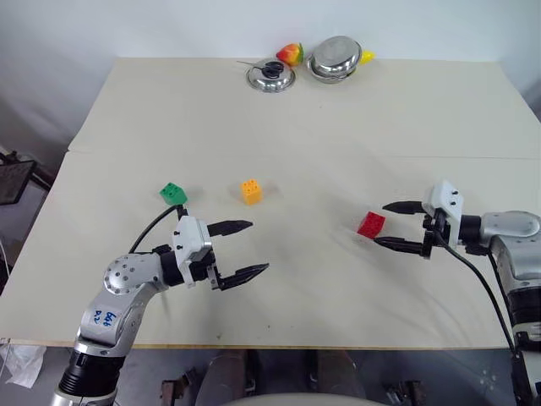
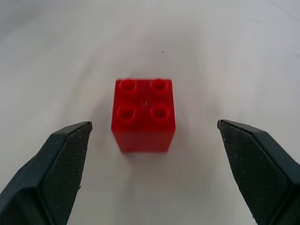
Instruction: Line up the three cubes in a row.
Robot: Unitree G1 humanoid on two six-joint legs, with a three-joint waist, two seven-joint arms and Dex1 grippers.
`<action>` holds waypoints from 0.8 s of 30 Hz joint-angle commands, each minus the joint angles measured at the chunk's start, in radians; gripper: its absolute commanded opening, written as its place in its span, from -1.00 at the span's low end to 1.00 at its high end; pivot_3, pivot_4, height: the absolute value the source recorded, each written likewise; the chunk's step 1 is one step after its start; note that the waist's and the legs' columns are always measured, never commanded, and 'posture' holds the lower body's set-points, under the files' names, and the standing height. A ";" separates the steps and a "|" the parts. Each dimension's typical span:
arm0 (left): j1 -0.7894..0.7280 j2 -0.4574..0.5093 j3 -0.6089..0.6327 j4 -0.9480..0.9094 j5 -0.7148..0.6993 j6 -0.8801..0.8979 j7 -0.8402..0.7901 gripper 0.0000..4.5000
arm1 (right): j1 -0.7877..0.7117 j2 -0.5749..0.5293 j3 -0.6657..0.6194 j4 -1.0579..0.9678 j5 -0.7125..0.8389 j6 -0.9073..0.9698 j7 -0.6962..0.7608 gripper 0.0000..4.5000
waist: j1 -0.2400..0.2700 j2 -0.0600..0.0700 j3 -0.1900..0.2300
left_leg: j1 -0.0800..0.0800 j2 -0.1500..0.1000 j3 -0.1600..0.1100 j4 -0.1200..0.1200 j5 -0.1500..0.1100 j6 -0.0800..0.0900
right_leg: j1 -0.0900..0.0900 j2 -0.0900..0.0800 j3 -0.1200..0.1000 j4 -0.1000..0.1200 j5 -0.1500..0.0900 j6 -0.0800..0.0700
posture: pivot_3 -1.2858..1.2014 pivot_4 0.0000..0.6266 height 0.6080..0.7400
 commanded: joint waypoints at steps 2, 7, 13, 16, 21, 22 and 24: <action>-0.005 0.017 0.023 -0.009 -0.019 -0.027 -0.028 1.00 | -0.025 -0.007 0.044 0.049 -0.053 -0.051 0.021 0.82 | 0.001 0.000 0.000 | 0.000 0.000 0.000 0.000 0.000 0.000 | 0.000 0.000 0.000 0.000 0.000 0.000 | 0.03 -0.52 1.00; 0.002 0.019 0.030 -0.010 -0.018 -0.031 -0.026 1.00 | -0.056 0.002 0.047 0.083 -0.029 -0.066 0.074 0.08 | -0.002 0.000 0.000 | 0.000 0.000 0.000 0.000 0.000 0.000 | 0.000 0.000 0.000 0.000 0.000 0.000 | 0.03 -0.52 1.00; 0.017 0.012 0.025 -0.013 -0.011 -0.039 -0.016 1.00 | -0.148 -0.020 0.104 0.201 -0.091 -0.221 0.207 -0.37 | -0.004 0.000 0.000 | 0.000 0.000 0.000 0.000 0.000 0.000 | 0.000 0.000 -0.001 0.000 0.000 0.000 | 0.03 -0.52 1.00; 0.019 0.009 0.022 -0.013 -0.008 -0.044 -0.009 1.00 | -0.245 0.003 0.130 0.299 -0.113 -0.280 0.260 -0.37 | -0.007 0.000 0.001 | 0.000 0.000 0.000 0.000 0.000 0.000 | 0.000 0.000 0.000 0.000 0.000 0.000 | 0.03 -0.52 1.00; 0.038 0.009 0.026 -0.030 -0.008 -0.048 0.009 1.00 | -0.351 0.041 0.183 0.468 -0.176 -0.456 0.307 -0.37 | -0.012 0.000 0.001 | 0.000 0.001 0.000 0.000 0.000 0.000 | 0.000 0.000 -0.001 0.000 0.000 0.000 | 0.03 -0.52 1.00; 0.041 0.009 0.026 -0.032 -0.008 -0.049 0.010 1.00 | -0.366 0.047 0.191 0.500 -0.190 -0.483 0.306 -0.37 | -0.013 0.000 0.001 | 0.000 0.000 0.000 0.000 0.000 0.000 | 0.000 0.000 -0.001 0.000 0.000 0.000 | 0.03 -0.52 1.00; 0.048 0.011 0.029 -0.039 -0.009 -0.047 0.016 1.00 | -0.399 0.059 0.205 0.573 -0.217 -0.533 0.299 -0.37 | -0.012 0.000 0.001 | -0.001 0.000 -0.001 0.000 0.000 0.000 | 0.000 0.000 -0.001 -0.001 0.000 0.000 | 0.03 -0.52 1.00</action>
